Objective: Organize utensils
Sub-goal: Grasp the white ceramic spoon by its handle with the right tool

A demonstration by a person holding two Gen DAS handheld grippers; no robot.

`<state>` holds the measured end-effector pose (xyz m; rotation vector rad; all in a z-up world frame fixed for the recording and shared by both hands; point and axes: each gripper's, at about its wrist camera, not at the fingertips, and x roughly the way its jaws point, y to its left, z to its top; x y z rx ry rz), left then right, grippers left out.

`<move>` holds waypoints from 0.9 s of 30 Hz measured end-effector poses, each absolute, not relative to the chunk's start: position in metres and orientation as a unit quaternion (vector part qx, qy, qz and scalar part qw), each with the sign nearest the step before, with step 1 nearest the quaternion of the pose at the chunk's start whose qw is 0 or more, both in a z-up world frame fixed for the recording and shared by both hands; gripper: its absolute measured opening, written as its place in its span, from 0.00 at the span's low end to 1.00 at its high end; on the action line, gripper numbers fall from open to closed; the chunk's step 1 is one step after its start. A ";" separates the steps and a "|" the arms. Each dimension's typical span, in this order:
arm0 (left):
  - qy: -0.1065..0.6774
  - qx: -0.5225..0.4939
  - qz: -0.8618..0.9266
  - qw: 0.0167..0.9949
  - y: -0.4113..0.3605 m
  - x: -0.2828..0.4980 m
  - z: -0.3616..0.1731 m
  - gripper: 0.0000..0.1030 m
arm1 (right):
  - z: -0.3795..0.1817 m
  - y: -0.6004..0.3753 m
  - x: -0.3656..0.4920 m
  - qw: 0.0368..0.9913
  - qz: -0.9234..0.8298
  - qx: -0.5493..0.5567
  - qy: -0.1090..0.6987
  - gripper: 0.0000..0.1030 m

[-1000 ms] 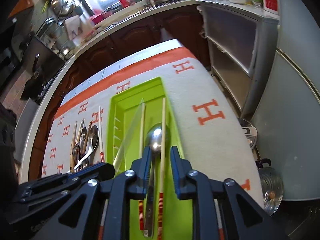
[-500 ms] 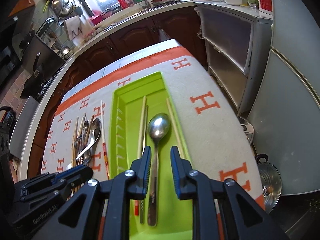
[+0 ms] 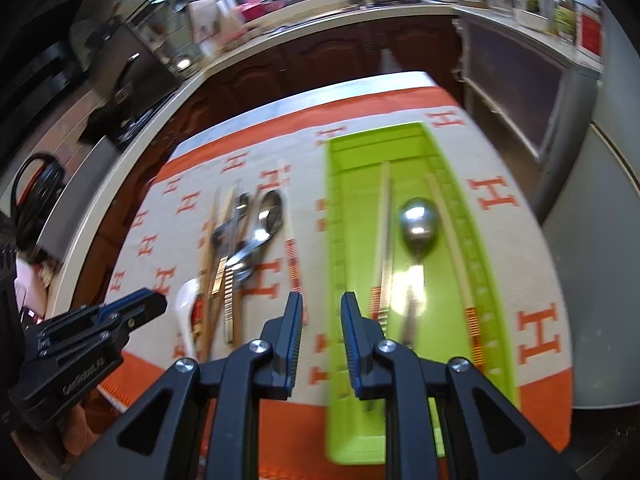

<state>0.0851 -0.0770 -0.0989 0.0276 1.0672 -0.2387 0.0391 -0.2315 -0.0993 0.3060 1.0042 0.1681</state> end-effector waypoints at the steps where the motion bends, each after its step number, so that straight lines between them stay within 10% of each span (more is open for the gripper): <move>1: 0.504 0.012 -0.107 0.857 -0.068 0.083 -0.098 0.10 | -0.099 -0.226 0.039 0.862 0.086 0.143 0.479 0.19; 27: 0.518 -0.080 0.007 0.851 0.105 0.063 -0.152 0.24 | -0.142 -0.080 0.069 0.805 0.219 0.104 0.542 0.19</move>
